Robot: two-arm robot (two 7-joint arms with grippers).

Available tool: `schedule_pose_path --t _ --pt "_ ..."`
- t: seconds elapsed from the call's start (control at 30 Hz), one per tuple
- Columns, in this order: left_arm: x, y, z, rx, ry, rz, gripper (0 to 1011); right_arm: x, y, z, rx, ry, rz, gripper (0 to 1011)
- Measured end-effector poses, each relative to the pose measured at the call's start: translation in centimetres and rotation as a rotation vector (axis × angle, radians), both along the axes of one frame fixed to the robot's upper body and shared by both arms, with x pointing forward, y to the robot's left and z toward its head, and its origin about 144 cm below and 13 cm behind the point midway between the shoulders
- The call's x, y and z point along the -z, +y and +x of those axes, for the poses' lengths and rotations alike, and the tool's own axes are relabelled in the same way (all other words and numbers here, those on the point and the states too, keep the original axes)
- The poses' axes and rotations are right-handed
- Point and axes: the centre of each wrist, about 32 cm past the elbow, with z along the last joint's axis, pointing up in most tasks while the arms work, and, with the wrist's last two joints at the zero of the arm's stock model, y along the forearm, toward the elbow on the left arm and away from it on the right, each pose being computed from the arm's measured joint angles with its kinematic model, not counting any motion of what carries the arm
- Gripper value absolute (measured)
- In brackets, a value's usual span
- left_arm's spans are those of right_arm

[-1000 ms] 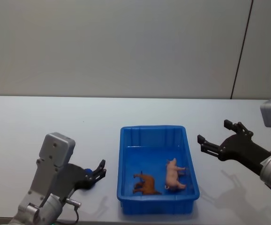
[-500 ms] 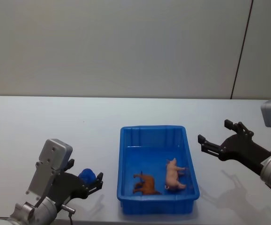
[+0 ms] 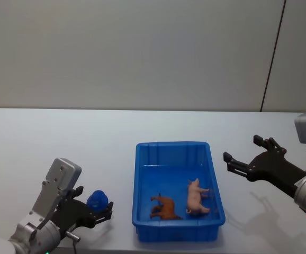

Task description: Pick up the two dolls from the table and place them into the box.

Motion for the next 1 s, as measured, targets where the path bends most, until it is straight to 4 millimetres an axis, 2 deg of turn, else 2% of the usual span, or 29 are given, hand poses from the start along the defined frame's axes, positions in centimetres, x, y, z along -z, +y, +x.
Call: schedule_pose_path --t 0.53,0.77,1.0 --pt "1.0 1.4 2.3 0.033 0.016 0.015 1003 0.0 0.0 0.0 0.0 0.0 0.0 1001" --pt "1.3 1.7 3.2 0.068 0.032 0.011 873 0.0 0.0 0.0 0.0 0.0 0.0 1001" --pt "1.6 1.9 4.0 0.11 0.061 0.005 653 0.0 0.0 0.0 0.0 0.0 0.0 1001"
